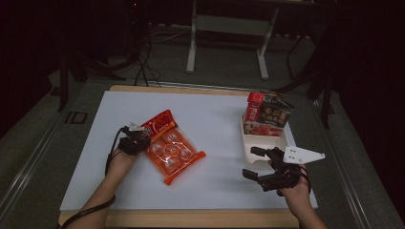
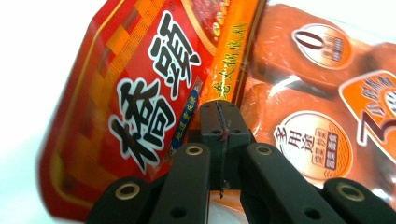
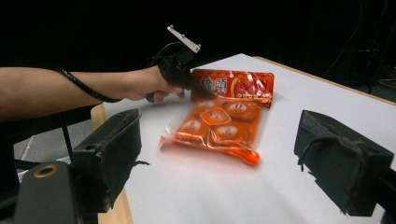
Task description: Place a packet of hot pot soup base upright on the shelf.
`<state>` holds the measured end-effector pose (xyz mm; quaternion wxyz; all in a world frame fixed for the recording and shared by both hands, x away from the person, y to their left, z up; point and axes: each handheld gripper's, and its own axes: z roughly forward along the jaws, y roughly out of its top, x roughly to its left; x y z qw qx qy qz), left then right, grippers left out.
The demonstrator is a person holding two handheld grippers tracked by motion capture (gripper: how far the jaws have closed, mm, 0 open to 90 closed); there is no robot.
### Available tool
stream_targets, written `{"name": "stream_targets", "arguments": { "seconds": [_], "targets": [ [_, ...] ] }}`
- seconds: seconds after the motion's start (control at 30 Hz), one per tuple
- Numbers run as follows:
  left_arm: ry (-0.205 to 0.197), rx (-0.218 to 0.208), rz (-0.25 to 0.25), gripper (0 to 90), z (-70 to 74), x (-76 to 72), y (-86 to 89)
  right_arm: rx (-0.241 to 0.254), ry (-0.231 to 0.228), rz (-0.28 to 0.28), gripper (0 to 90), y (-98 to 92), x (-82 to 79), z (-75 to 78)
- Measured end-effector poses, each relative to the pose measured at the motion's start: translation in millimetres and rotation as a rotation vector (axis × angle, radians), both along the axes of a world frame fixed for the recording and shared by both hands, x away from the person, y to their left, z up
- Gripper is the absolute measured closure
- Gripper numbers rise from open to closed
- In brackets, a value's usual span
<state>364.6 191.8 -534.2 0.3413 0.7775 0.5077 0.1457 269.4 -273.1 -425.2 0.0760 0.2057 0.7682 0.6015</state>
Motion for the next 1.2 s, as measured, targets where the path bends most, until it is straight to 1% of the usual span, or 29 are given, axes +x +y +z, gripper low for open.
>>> {"name": "stream_targets", "arguments": {
  "seconds": [0.07, 0.13, 0.2, 0.27, 0.3, 0.33, 0.37, 0.4, 0.43, 0.47, 0.5, 0.53, 0.6, 0.63, 0.67, 0.7, 0.73, 0.77, 0.83, 0.93, 1.0, 1.03, 1.07, 1.13, 1.17, 1.2],
  "targets": [
    [-0.001, -0.002, -0.016, 90.0, 0.0, -4.8, -6.8, 0.000, 0.002, 0.000, 14.6, 0.0, -0.2, -0.3],
    [0.009, -0.007, -0.019, 90.0, 0.7, -8.9, -11.7, -0.001, 0.002, 0.001, 14.6, -0.1, -0.1, -0.8],
    [0.007, 0.003, -0.021, 90.0, 1.5, -11.7, -15.3, 0.000, 0.003, 0.003, 14.6, 0.1, -0.1, -1.0],
    [0.013, -0.013, -0.012, 90.0, 2.6, -11.6, -13.6, -0.003, 0.002, 0.004, 14.6, 0.5, -0.4, -0.9],
    [0.011, -0.028, -0.001, 90.0, 3.1, -12.2, -12.4, -0.002, 0.002, 0.005, 14.6, 0.5, -0.8, -0.7],
    [-0.001, -0.038, -0.005, 90.0, 4.3, -13.7, -12.6, -0.001, 0.002, 0.006, 14.6, 0.4, -0.9, -0.7],
    [-0.010, -0.046, -0.008, 90.0, 6.1, -15.7, -13.8, -0.003, 0.002, 0.004, 14.6, 0.2, -0.9, -0.7],
    [-0.010, -0.046, -0.008, 90.0, 6.1, -15.7, -13.8, -0.003, 0.002, 0.004, 14.6, 0.2, -0.9, -0.7],
    [-0.023, -0.093, -0.038, 90.0, 11.6, -21.5, -19.6, -0.003, 0.000, 0.004, 14.6, -0.3, -0.6, -1.0],
    [-0.027, -0.082, -0.062, 90.0, 13.6, -23.6, -24.6, 0.001, 0.009, 0.001, 14.6, -1.1, 0.3, -1.8],
    [-0.031, -0.078, -0.089, 90.0, 16.1, -26.2, -32.6, 0.000, 0.009, 0.000, 14.6, -1.4, 0.9, -2.0],
    [-0.028, -0.087, -0.118, 90.0, 18.6, -27.6, -39.8, 0.002, 0.009, -0.001, 14.6, -1.5, 1.3, -2.1],
    [-0.016, -0.097, -0.149, 90.0, 22.8, -28.5, -54.6, 0.004, 0.011, 0.001, 14.6, -1.3, 1.1, -1.4],
    [-0.012, -0.116, -0.169, 90.0, 24.7, -28.4, -61.6, 0.003, 0.005, 0.002, 14.6, -1.1, 0.6, -0.8],
    [-0.012, -0.111, -0.193, 90.0, 26.7, -28.0, -68.8, 0.004, 0.003, 0.002, 14.6, -1.3, -0.2, -0.4],
    [-0.017, -0.107, -0.204, 90.0, 28.4, -27.7, -75.7, 0.006, 0.004, 0.002, 14.6, -1.7, -0.8, -0.2],
    [-0.012, -0.123, -0.218, 90.0, 30.2, -25.9, -82.5, 0.007, 0.003, 0.000, 14.6, -2.2, -1.1, -0.2],
    [-0.011, -0.123, -0.221, 90.0, 30.8, -25.2, -85.4, 0.007, 0.002, 0.000, 14.6, -2.9, -1.1, -0.3],
    [-0.001, -0.132, -0.239, 90.0, 32.5, -20.0, -98.8, 0.012, 0.006, -0.002, 14.6, -3.8, -0.9, -0.5],
    [0.005, -0.114, -0.259, 90.0, 32.0, -12.5, -115.7, 0.013, 0.007, 0.000, 14.6, -4.1, -0.8, -1.0],
    [0.008, -0.092, -0.268, 90.0, 30.8, -6.4, -126.2, 0.012, 0.010, 0.001, 14.6, -4.2, -1.0, -1.5],
    [0.008, -0.092, -0.268, 90.0, 30.8, -6.4, -126.2, 0.012, 0.010, 0.001, 14.6, -4.2, -1.0, -1.5],
    [0.018, -0.115, -0.271, 90.0, 29.4, -1.3, -132.2, 0.012, 0.010, 0.002, 14.6, -4.3, -0.9, -2.0],
    [0.023, -0.102, -0.274, 90.0, 27.7, 4.3, -139.4, 0.012, 0.014, 0.003, 14.6, -4.2, -1.4, -3.2],
    [0.033, -0.098, -0.278, 90.0, 25.6, 8.8, -144.0, 0.011, 0.014, 0.004, 14.6, -4.2, -1.6, -3.5],
    [0.037, -0.086, -0.281, 90.0, 24.4, 11.2, -146.9, 0.010, 0.015, 0.006, 14.6, -4.3, -1.7, -4.1]
  ]
}}
